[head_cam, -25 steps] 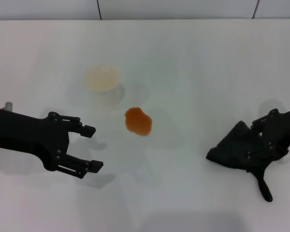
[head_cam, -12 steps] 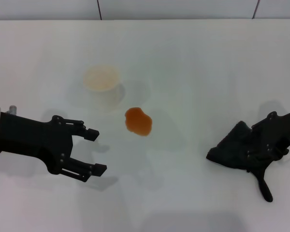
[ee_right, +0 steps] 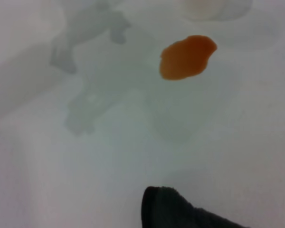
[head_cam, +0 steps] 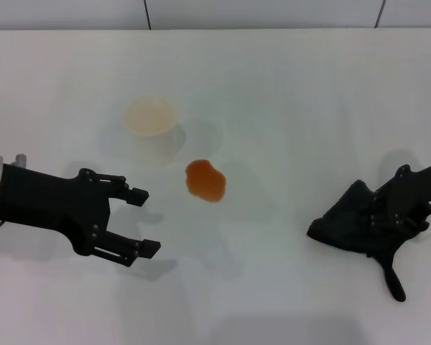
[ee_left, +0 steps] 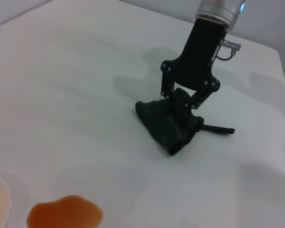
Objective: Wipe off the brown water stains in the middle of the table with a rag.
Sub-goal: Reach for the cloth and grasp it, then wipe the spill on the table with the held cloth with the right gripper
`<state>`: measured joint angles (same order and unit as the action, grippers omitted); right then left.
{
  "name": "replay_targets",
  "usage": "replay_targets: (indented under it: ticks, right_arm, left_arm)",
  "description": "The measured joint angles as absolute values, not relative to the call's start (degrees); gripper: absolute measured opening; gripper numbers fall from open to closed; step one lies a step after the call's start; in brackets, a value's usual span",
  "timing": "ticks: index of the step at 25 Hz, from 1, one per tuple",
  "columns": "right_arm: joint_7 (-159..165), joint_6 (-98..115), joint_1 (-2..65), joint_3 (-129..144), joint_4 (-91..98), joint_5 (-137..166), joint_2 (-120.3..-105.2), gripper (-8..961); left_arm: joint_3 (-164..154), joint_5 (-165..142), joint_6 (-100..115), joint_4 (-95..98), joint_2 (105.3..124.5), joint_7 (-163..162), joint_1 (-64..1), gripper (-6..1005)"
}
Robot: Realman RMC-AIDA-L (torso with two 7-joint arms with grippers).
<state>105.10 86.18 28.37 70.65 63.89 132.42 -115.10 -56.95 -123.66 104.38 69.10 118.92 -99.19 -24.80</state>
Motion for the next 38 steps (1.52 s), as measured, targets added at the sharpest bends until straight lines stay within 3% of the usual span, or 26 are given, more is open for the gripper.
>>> replay_targets:
  ticks: [5, 13, 23, 38]
  right_arm:
    - [105.04, 85.54, 28.41, 71.46, 63.89, 132.44, -115.04, 164]
    - [105.03, 85.93, 28.99, 71.58, 63.9, 132.47, -115.05, 37]
    - [104.97, 81.51, 29.77, 71.61, 64.47, 132.29, -115.19, 32]
    - [107.67, 71.31, 36.41, 82.44, 61.14, 130.54, -115.89, 31]
  left_arm:
    - [-56.95, -123.66, 104.24, 68.79, 118.91, -99.12, -25.12, 891]
    - [-57.38, -123.66, 104.26, 68.73, 118.82, -98.87, -25.18, 891]
    - [-60.48, -123.66, 104.27, 67.71, 118.89, -98.71, -25.06, 891]
    - [-61.64, -123.66, 103.58, 65.82, 118.93, -98.64, -25.82, 891]
